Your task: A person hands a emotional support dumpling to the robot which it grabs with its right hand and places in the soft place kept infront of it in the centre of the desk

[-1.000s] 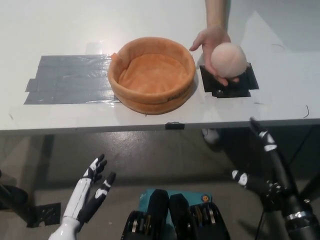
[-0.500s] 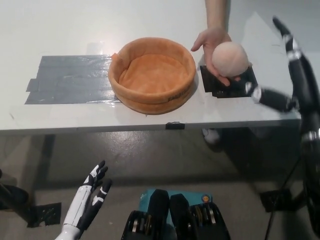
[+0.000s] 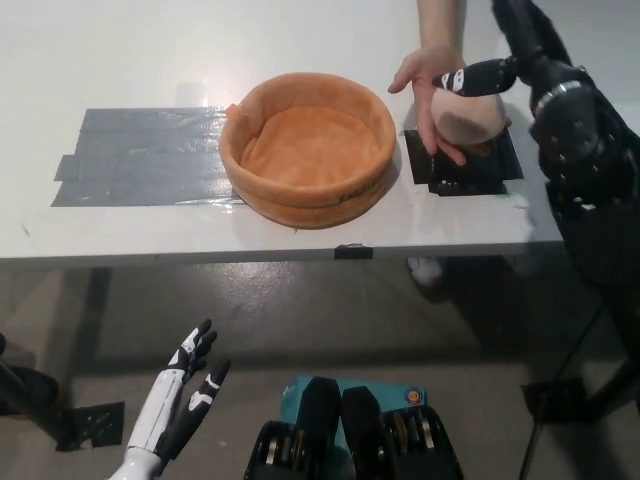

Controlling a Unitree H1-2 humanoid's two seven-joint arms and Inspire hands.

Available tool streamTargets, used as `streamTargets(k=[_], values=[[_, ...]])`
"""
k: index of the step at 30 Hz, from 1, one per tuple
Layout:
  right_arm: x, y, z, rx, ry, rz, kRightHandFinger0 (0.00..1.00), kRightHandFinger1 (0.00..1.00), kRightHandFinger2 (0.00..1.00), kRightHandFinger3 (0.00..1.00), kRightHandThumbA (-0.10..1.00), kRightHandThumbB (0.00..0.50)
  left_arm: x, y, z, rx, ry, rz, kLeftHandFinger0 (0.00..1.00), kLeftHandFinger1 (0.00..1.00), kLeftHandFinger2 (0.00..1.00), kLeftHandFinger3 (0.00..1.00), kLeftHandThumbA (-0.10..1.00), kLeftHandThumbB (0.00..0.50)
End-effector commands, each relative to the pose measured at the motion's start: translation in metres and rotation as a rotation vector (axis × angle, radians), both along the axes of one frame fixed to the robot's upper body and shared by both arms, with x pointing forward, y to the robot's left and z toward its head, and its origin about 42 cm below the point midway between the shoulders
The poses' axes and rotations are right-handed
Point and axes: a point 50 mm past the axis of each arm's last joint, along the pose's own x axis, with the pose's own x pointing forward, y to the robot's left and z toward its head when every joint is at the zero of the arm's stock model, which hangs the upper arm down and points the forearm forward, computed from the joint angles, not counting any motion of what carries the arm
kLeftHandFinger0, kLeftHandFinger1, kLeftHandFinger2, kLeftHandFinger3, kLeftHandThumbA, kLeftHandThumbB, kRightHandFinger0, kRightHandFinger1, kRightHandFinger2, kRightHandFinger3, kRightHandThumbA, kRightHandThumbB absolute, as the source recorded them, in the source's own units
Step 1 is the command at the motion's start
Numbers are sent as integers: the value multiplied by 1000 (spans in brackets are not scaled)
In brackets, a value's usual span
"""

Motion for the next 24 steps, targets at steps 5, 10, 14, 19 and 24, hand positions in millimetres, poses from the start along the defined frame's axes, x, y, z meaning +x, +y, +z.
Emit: streamTargets(k=[5,10,14,19,24], values=[[27,14,14,-8,92,0,1000,1000,1000,1000,912,410,6,-4,17,5,-78,-34,1000,1000,1000,1000,892,89],[35,15,-7,0,179,-8,1000,1000,1000,1000,870,409,8,-4,19,18,-78,-40,1000,1000,1000,1000,898,83],[34,12,-21,15,234,-28,1000,1000,1000,1000,841,401,8,-3,18,13,-81,-39,1000,1000,1000,1000,901,91],[37,8,-30,-26,265,-25,1000,1000,1000,1000,884,393,11,-2,19,17,-83,-40,1000,1000,1000,1000,904,98],[40,2,-42,10,248,-53,847,972,1000,827,139,229,8,-3,17,12,-76,-38,1000,1000,1000,1000,905,98]])
